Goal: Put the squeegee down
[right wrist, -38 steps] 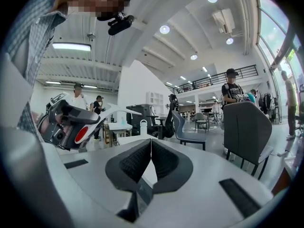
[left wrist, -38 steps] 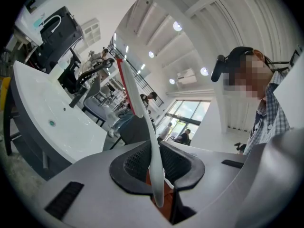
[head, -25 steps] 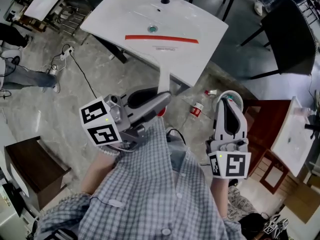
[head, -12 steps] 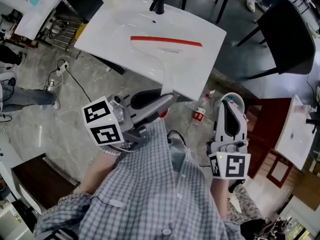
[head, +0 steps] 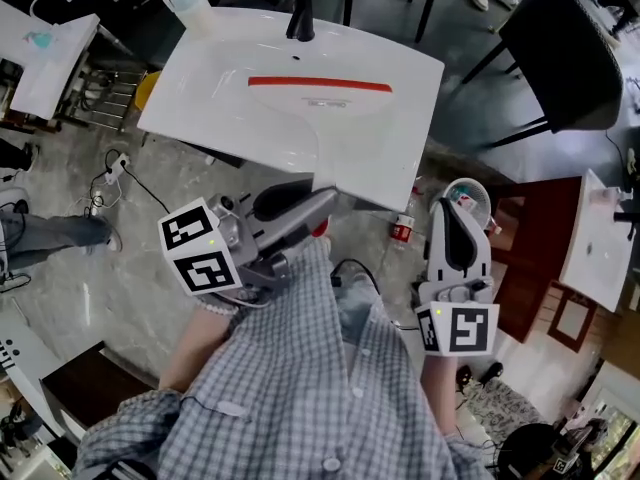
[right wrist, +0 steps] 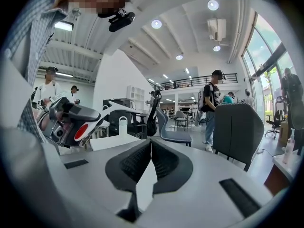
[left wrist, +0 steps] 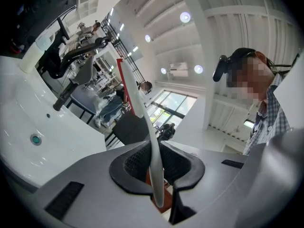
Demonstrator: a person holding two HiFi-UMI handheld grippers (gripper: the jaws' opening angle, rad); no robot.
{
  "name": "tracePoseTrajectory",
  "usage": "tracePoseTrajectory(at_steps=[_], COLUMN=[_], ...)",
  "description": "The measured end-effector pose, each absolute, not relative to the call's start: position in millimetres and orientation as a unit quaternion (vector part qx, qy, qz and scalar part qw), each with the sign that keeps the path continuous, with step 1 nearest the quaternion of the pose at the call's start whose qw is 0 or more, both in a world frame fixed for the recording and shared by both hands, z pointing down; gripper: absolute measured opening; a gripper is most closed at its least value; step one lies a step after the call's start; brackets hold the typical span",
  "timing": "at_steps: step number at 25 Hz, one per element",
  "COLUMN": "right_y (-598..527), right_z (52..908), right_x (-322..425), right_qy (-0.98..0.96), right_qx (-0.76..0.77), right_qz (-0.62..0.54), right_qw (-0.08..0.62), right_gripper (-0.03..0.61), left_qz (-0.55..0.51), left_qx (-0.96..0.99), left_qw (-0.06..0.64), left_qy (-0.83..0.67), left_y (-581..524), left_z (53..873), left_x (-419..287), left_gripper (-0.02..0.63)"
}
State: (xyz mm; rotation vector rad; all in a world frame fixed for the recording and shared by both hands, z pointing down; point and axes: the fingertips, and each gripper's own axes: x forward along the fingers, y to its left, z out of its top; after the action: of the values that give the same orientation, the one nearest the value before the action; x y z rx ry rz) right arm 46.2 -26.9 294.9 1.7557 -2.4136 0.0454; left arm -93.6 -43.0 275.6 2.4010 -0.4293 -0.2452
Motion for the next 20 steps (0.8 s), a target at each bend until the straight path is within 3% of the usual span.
tracePoseTrajectory(at_steps=[20], right_y=[-31.4], right_z=[295.9], right_x=[43.6], right_qy=[-0.786], right_qx=[0.612], right_qz=[0.011], right_qw=[0.080], right_gripper=[0.009], left_qz=[-0.084], left_qx=[0.935], left_qw=[0.323], left_qy=[-0.122], left_y=[-64.2], left_z=[277.9], left_x=[-88.0], left_gripper=[0.058])
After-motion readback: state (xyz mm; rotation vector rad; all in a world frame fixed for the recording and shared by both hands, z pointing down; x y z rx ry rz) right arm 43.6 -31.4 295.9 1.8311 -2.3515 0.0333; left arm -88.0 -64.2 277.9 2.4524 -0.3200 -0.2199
